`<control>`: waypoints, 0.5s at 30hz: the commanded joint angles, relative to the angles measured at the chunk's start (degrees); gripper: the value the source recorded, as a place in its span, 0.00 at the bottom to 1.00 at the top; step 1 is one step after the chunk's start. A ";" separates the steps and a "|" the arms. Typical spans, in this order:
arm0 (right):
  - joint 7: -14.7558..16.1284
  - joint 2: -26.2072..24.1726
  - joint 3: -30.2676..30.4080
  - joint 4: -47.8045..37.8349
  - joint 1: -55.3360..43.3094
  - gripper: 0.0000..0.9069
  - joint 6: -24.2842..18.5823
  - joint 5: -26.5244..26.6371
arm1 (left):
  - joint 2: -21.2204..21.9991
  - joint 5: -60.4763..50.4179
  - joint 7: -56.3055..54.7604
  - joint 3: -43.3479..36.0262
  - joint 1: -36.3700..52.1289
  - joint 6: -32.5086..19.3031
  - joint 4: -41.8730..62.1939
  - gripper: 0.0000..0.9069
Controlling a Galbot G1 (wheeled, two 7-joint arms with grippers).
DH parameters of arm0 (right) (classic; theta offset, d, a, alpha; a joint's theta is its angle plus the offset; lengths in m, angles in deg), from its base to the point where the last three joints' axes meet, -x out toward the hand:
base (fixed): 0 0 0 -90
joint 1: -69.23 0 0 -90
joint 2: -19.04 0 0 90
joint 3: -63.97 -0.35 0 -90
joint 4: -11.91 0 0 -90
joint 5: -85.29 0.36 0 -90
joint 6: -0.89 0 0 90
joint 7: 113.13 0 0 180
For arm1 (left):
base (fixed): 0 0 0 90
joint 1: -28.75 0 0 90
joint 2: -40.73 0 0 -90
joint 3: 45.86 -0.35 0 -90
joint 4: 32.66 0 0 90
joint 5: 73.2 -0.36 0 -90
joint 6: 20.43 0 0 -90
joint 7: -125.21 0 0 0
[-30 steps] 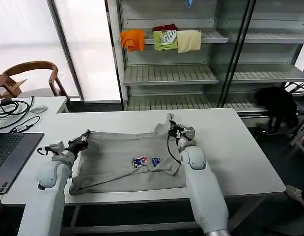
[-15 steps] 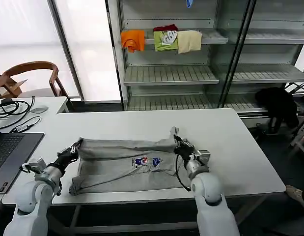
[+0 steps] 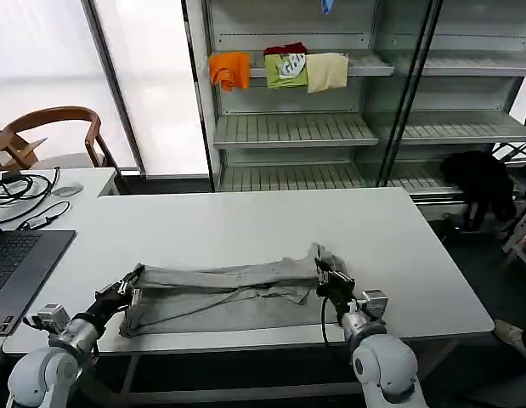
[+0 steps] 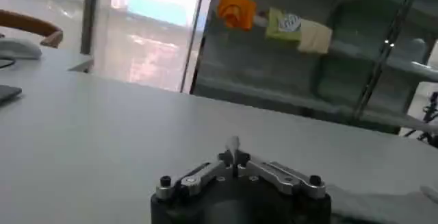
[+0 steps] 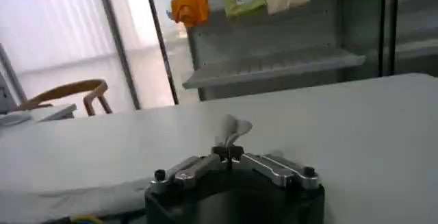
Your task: Fold and organize the clothes.
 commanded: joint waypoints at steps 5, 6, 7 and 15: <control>-0.80 -0.98 -0.35 2.14 4.71 1.00 0.66 -6.79 | 0.79 -7.77 0.40 0.48 -4.48 -0.22 -3.07 1.00; -1.22 -0.84 -0.22 1.80 4.98 1.00 -0.06 -10.10 | 0.86 -9.36 -0.14 0.40 -4.68 -0.33 -3.30 1.00; -1.50 -0.54 -0.21 1.63 5.18 1.00 -0.59 -11.79 | 0.96 -10.65 -0.43 0.33 -4.87 -0.69 -3.52 1.00; -3.30 0.33 -1.30 2.34 4.23 1.00 -5.95 -10.13 | 3.79 -16.79 -7.72 0.59 -7.76 -0.82 -7.75 1.00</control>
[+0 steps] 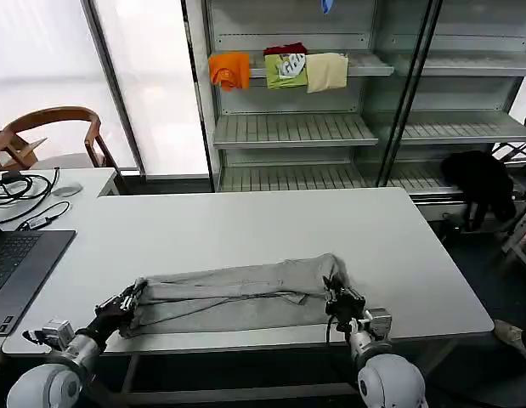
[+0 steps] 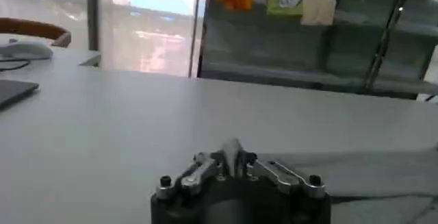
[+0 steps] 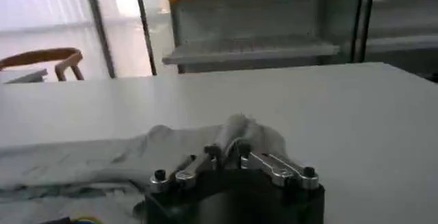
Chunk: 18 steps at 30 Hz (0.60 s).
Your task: Fold and organize the clothes.
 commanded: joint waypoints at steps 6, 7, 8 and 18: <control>-0.58 -0.16 -0.57 2.12 -3.01 1.00 -4.28 -1.32 | 4.75 -9.91 -10.49 -0.72 -5.59 -0.67 -6.23 1.00; -0.61 -0.10 -0.20 2.23 -3.60 1.00 -4.08 -1.35 | 5.16 -9.90 -10.85 -1.06 -5.65 -0.58 -6.18 1.00; -0.57 0.10 0.17 2.40 -4.06 1.00 -3.66 -1.37 | 5.32 -9.91 -11.64 -1.48 -5.59 -0.59 -6.08 1.00; -0.19 0.73 1.00 2.84 -5.08 1.00 -2.95 -1.94 | 6.99 -9.82 -12.74 -3.87 -4.01 0.12 -3.99 0.58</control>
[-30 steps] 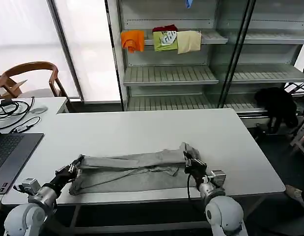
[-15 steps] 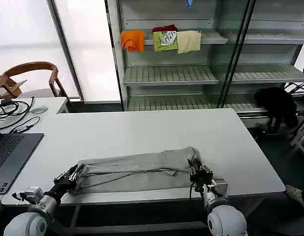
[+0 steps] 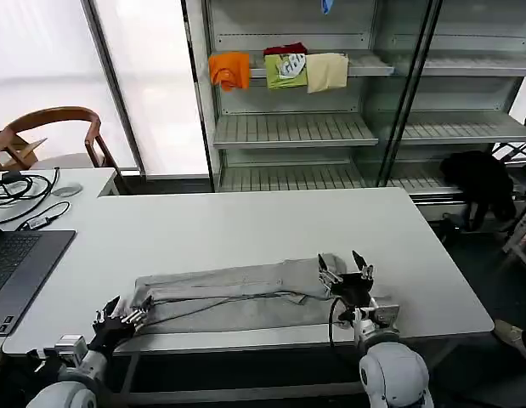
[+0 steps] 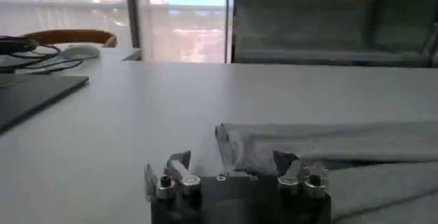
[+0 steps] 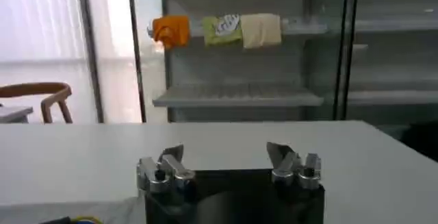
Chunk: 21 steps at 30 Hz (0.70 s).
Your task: Fold and organize the clothes.
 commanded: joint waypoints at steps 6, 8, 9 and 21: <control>0.18 -0.74 -0.18 0.52 -1.09 1.00 -0.89 -0.42 | 2.35 -0.64 -3.29 -2.74 -0.11 1.27 -0.17 0.01; 0.32 -0.77 -0.25 0.75 -1.03 1.00 -0.92 -0.43 | 2.54 -0.23 -3.33 -3.10 0.14 1.43 -0.19 0.01; 0.32 -0.79 -0.24 0.81 -1.01 1.00 -0.92 -0.43 | 2.66 -0.26 -3.37 -3.23 0.29 1.64 -0.16 0.01; 0.94 -0.83 -0.07 1.74 -0.59 1.00 -1.27 -1.26 | 3.64 0.06 -4.37 -3.96 2.18 1.74 0.57 0.00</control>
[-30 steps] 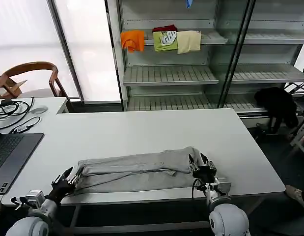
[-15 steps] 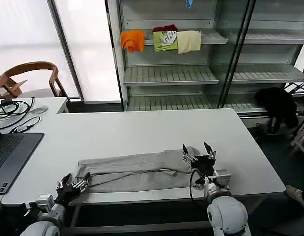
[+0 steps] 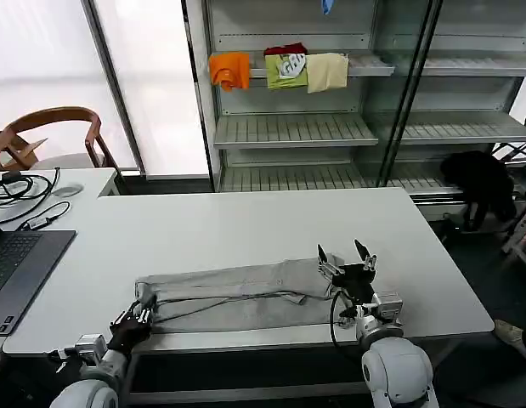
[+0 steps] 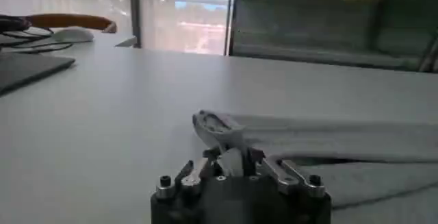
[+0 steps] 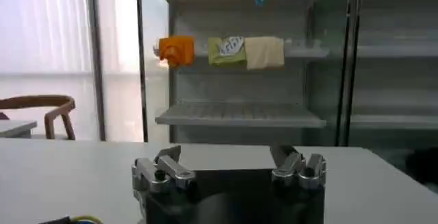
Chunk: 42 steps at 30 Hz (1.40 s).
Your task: Fold and organize the clothes.
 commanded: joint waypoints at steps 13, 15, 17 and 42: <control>0.15 -1.09 -0.02 -0.22 -0.18 1.00 -0.58 -0.47 | -7.40 -9.27 8.34 13.55 3.74 -2.90 0.12 0.00; 0.13 -1.04 0.10 -0.58 -0.27 1.00 -0.74 -0.47 | -13.55 -11.97 11.29 18.03 5.77 -3.91 2.86 0.00; 0.13 -0.89 0.28 -0.99 -0.35 1.00 -0.85 -0.43 | -20.44 -14.63 12.83 21.10 7.25 -5.15 6.17 0.00; -0.85 -2.07 -1.35 -2.49 1.80 1.00 -1.18 -0.06 | -3.24 -15.51 5.19 -9.93 4.57 4.22 -16.27 0.01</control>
